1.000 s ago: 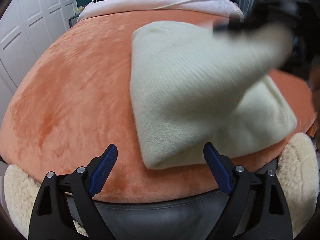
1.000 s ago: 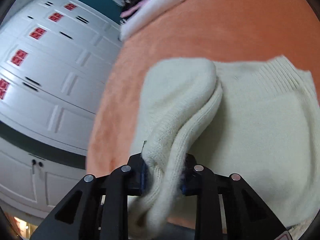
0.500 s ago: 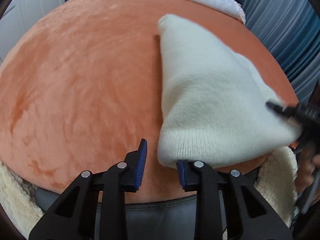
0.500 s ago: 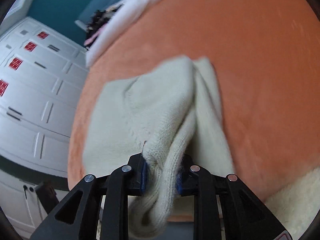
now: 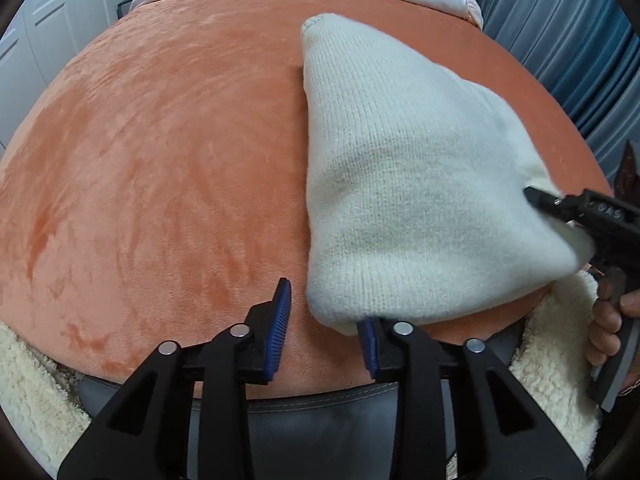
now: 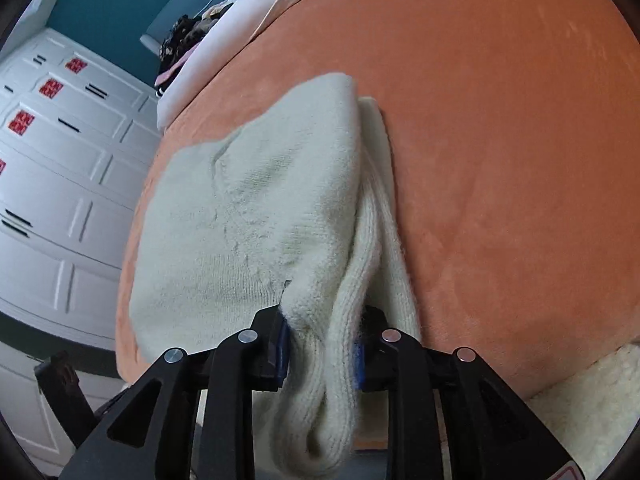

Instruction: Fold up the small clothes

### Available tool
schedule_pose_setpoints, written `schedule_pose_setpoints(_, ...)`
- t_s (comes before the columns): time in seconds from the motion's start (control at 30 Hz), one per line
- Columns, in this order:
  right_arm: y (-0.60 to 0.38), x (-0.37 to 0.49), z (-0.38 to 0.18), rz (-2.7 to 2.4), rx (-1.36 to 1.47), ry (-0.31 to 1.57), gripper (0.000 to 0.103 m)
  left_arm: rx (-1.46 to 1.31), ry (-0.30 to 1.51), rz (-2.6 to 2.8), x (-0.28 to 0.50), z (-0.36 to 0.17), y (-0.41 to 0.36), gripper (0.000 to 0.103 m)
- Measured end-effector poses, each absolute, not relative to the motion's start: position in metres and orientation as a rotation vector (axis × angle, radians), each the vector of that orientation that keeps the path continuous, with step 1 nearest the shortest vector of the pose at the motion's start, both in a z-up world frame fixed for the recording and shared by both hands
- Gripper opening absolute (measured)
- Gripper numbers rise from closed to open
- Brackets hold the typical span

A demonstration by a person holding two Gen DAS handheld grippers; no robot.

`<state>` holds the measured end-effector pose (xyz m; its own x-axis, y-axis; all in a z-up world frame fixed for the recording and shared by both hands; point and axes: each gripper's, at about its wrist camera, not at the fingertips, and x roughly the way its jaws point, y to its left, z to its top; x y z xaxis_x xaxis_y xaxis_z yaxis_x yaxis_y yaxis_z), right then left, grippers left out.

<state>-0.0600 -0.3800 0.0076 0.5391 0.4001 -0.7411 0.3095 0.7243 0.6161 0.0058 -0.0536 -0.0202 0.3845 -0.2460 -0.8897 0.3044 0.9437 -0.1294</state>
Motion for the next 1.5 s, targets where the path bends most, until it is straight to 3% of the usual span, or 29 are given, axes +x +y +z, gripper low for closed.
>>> schedule_pose_setpoints(0.13, -0.388, -0.073, 0.040, -0.051, 0.743, 0.990, 0.037, 0.062, 1.070, -0.394, -0.012, 0.008, -0.037, 0.049)
schedule_pose_setpoints(0.27, -0.378, -0.070, 0.093, -0.058, 0.573, 0.905, 0.037, -0.003, 0.964, -0.358, -0.022, 0.038, -0.006, 0.070)
schedule_pose_setpoints(0.43, -0.293, -0.015, 0.135, 0.199, 0.401, 0.892, 0.034, -0.085, 0.957, -0.264, -0.005, 0.049, 0.007, 0.070)
schedule_pose_setpoints(0.57, -0.233, 0.023, 0.038, 0.266, 0.196, 1.182, 0.029, -0.093, 0.958, -0.242, 0.002, 0.052, 0.006, 0.071)
schedule_pose_setpoints(0.6, -0.233, 0.021, 0.025, 0.296, 0.191, 1.138, 0.027, -0.088, 0.954, -0.246, 0.003, 0.053, 0.007, 0.071)
schedule_pose_setpoints(0.77, -0.287, 0.002, 0.074, 0.252, 0.409, 1.094, 0.022, -0.092, 0.969, -0.271, 0.002, 0.054, 0.003, 0.077)
schedule_pose_setpoints(0.87, -0.338, -0.031, 0.093, 0.111, 0.435, 1.011, 0.034, -0.100, 0.978, -0.315, 0.006, 0.052, -0.013, 0.077)
schedule_pose_setpoints(0.93, -0.365, -0.046, 0.086, 0.021, 0.488, 1.028, 0.047, -0.086, 0.982, -0.352, 0.008, 0.049, -0.033, 0.078)
schedule_pose_setpoints(1.1, -0.385, -0.056, 0.030, -0.003, 0.630, 1.121, 0.056, -0.030, 1.016, -0.386, 0.020, 0.024, -0.082, 0.083)
schedule_pose_setpoints(1.17, -0.377, -0.055, 0.026, 0.023, 0.624, 1.140, 0.027, -0.020, 1.070, -0.372, 0.026, 0.009, -0.092, 0.083)
schedule_pose_setpoints(1.2, -0.374, -0.055, 0.037, 0.033, 0.615, 1.101, 0.020, -0.020, 1.094, -0.362, 0.027, 0.004, -0.093, 0.083)
schedule_pose_setpoints(1.33, -0.389, -0.065, 0.072, 0.033, 0.619, 0.982, 0.016, -0.032, 1.134, -0.348, 0.023, -0.006, -0.088, 0.085)
schedule_pose_setpoints(1.43, -0.397, -0.054, 0.004, 0.000, 0.594, 1.200, 0.018, 0.001, 1.178, -0.326, 0.023, -0.020, -0.091, 0.085)
schedule_pose_setpoints(1.5, -0.407, -0.061, 0.004, 0.017, 0.686, 1.158, 0.018, -0.016, 1.200, -0.316, 0.022, -0.028, -0.090, 0.085)
